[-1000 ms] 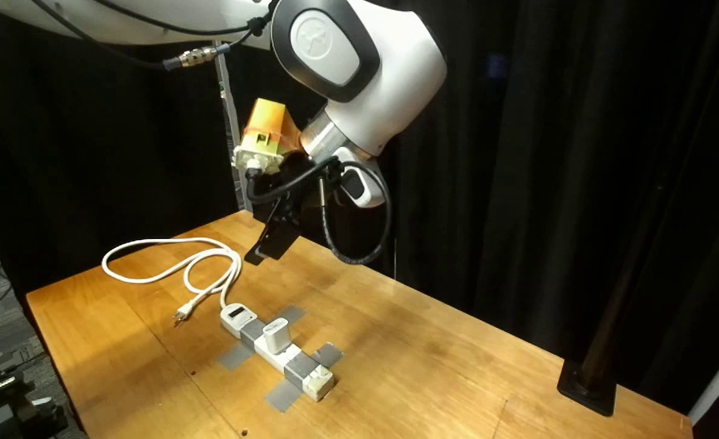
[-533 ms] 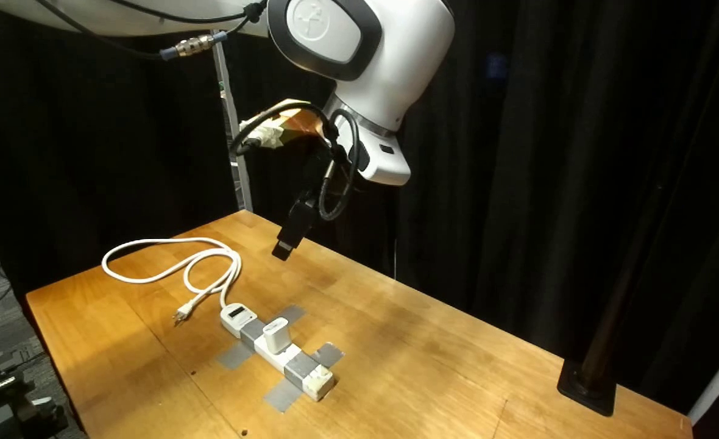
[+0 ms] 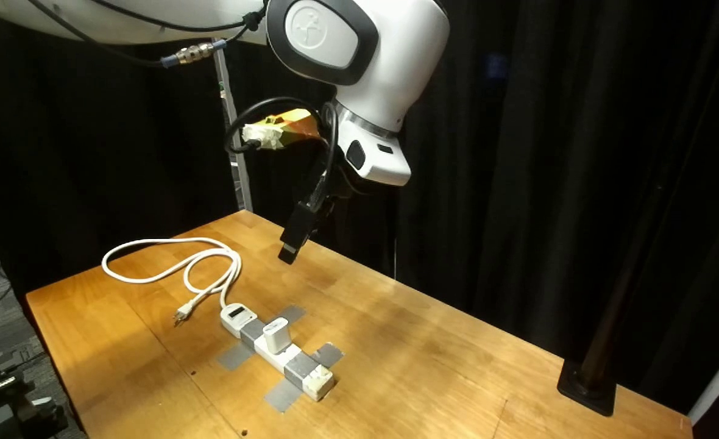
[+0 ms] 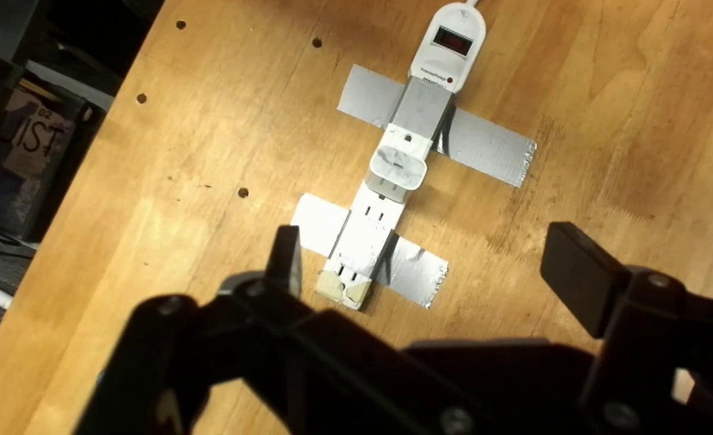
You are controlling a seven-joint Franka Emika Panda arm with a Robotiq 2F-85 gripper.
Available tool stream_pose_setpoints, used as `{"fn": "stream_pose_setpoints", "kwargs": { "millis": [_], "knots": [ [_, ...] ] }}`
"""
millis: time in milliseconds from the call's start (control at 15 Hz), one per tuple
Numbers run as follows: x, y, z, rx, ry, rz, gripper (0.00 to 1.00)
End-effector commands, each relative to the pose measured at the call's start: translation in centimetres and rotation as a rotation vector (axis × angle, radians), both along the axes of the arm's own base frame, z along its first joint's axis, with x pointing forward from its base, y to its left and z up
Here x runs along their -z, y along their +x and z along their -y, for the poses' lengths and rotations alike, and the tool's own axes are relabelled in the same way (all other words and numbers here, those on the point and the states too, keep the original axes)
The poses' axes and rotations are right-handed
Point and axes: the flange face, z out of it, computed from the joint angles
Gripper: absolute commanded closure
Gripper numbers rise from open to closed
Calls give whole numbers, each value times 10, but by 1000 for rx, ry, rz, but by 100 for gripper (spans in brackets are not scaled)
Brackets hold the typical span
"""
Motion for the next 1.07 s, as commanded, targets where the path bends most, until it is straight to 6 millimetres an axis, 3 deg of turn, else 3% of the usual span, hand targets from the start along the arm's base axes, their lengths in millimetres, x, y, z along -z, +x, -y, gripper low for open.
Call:
{"fn": "stream_pose_setpoints", "kwargs": {
  "millis": [0, 333, 533, 600, 733, 1000],
  "knots": [
    [-4, 4, 8, 92, -22, 160, 0],
    [6, -6, 19, 209, -93, 393, 0],
    [10, -21, 18, 227, -234, 471, 4],
    [10, -27, 15, 226, -287, 465, 25],
    [7, -34, 4, 233, -349, 441, 29],
    [5, -39, -26, 184, -362, 249, 61]
  ]
}}
